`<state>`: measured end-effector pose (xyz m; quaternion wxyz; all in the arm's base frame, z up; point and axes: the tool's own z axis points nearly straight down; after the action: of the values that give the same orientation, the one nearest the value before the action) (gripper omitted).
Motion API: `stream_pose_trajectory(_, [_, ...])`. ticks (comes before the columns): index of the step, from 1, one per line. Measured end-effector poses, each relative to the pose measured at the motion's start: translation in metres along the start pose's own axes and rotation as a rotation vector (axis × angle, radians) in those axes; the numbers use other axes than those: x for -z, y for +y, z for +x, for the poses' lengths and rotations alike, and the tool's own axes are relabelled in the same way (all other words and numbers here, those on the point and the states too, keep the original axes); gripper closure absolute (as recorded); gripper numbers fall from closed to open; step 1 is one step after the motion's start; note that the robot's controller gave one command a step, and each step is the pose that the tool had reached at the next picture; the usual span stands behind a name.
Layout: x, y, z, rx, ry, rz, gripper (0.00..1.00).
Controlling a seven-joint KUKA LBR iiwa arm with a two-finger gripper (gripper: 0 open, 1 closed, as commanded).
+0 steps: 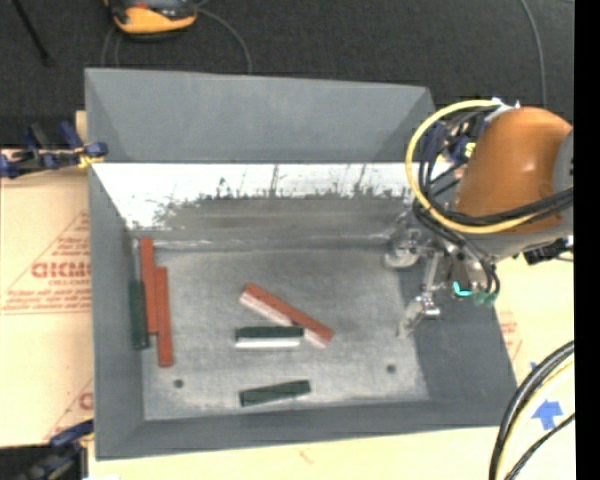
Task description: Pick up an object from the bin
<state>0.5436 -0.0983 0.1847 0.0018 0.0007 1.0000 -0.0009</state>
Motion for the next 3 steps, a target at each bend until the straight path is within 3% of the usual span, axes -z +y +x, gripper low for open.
stream_pose_trajectory(1, [-0.1018, 0.0742, -0.0087, 0.175, -0.003, -0.001, 1.0])
stream_pose_trajectory(2, [-0.1019, 0.0739, -0.0085, 0.174, -0.003, -0.001, 1.0])
stream_pose_trajectory(3, [-0.1069, 0.0795, -0.0072, 0.242, -0.02, 0.001, 0.0])
